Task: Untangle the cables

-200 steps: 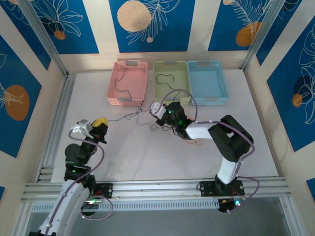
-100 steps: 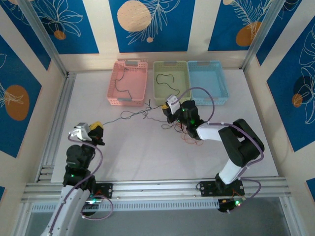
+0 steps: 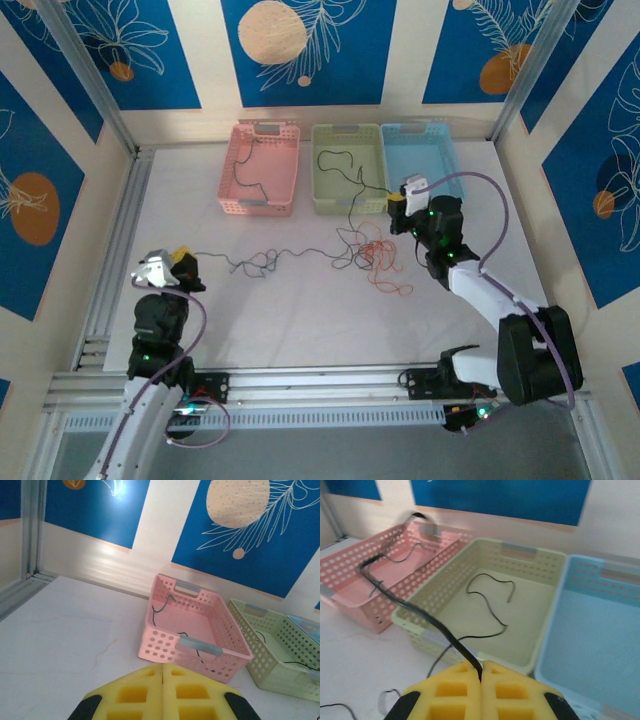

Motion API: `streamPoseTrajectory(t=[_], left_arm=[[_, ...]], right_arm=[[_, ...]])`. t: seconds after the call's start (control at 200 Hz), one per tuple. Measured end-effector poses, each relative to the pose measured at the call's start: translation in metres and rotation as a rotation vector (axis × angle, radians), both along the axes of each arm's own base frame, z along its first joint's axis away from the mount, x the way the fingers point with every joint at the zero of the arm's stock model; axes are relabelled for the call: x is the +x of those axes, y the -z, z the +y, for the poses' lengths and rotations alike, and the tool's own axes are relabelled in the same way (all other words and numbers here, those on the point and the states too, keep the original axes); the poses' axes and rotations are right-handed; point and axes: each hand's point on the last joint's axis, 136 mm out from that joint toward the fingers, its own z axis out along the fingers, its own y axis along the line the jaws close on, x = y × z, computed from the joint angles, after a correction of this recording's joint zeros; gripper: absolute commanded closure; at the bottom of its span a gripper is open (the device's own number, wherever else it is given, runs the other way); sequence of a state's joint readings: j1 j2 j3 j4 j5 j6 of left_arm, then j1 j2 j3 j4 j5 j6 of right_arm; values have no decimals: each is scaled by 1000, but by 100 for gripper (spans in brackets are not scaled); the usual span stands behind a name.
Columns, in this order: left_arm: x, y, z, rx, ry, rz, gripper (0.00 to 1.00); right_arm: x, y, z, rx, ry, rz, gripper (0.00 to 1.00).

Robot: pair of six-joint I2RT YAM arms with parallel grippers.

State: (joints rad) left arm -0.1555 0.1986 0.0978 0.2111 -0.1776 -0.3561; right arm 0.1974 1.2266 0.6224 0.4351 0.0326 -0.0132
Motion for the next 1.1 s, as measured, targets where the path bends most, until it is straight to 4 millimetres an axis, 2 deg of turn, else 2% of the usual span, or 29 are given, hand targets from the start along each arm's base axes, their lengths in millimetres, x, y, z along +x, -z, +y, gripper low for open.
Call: streamPoseTrajectory(t=[0.065, 0.16, 0.25, 0.455, 0.68, 0.805, 0.97, 1.1], left_arm=[[0, 0, 2, 0, -11, 2, 100], [1, 2, 2, 1, -12, 8, 100], [4, 5, 0, 4, -3, 23, 100], [16, 17, -15, 10, 74, 68, 100], [30, 28, -40, 4, 203, 92, 100], [35, 34, -47, -2, 240, 107, 100], [38, 33, -50, -3, 254, 100, 100], [40, 36, -50, -2, 255, 108, 100]], right_arm=[[-1, -2, -10, 17, 27, 4, 100], [-5, 3, -11, 50, 9, 14, 100], [-13, 9, 2, 76, -59, 36, 100], [-23, 1, 25, 118, -164, 26, 100], [-18, -1, 42, 199, -214, 71, 100], [1, -25, 57, 243, -229, 80, 100], [48, -70, 72, 276, -211, 51, 100], [94, -74, 77, 280, -157, 76, 100]])
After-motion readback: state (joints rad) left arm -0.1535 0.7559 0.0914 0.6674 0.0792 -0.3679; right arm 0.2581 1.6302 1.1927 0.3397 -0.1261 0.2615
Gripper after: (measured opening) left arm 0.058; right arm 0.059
